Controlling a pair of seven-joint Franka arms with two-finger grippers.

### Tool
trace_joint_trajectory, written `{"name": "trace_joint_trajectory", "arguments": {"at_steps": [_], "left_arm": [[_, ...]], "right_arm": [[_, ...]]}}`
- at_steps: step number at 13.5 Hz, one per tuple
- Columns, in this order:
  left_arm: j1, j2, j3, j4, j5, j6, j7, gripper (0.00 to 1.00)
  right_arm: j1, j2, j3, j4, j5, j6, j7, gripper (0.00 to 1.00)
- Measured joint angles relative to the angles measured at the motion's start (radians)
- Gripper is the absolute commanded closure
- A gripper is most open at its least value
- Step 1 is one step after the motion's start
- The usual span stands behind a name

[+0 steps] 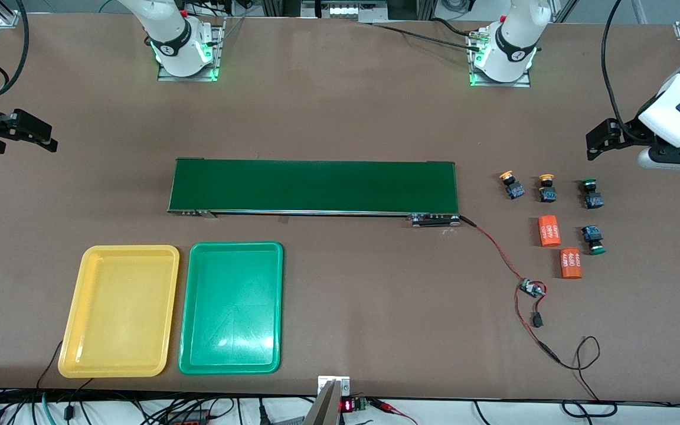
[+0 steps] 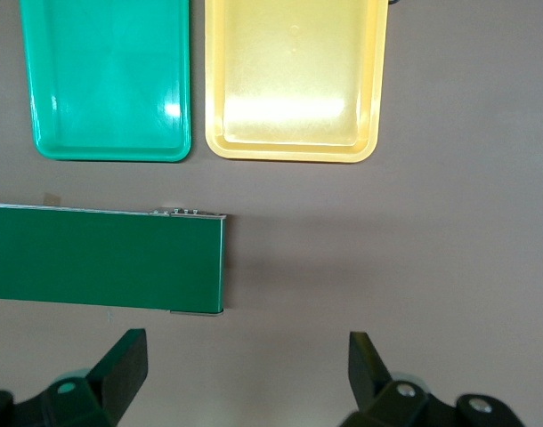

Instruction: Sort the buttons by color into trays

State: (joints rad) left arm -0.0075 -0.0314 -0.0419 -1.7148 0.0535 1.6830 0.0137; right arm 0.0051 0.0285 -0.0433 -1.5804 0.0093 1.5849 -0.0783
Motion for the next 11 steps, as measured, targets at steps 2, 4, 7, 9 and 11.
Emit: {"name": "trace_joint_trajectory", "arguments": {"at_steps": [2, 4, 7, 9, 11], "left_arm": [[0.0, 0.0, 0.0, 0.001, 0.0, -0.012, 0.0, 0.0], [0.0, 0.0, 0.0, 0.001, 0.0, -0.015, 0.0, 0.0], [-0.001, 0.001, 0.0, 0.005, 0.0, -0.017, 0.0, 0.0], [-0.001, 0.002, 0.0, 0.005, 0.0, -0.024, 0.0, 0.0], [-0.002, 0.008, 0.0, 0.005, 0.0, -0.038, 0.0, 0.0]], "right_arm": [[0.012, 0.0, 0.001, 0.0, 0.0, 0.002, 0.0, 0.0], [0.032, -0.002, 0.004, 0.0, 0.0, 0.002, 0.003, 0.0], [0.034, -0.004, 0.003, 0.0, 0.0, 0.002, 0.003, 0.0], [0.034, -0.004, 0.0, -0.001, 0.0, 0.009, 0.004, 0.0], [0.032, -0.004, -0.006, -0.004, 0.0, 0.013, 0.004, 0.0]]}}
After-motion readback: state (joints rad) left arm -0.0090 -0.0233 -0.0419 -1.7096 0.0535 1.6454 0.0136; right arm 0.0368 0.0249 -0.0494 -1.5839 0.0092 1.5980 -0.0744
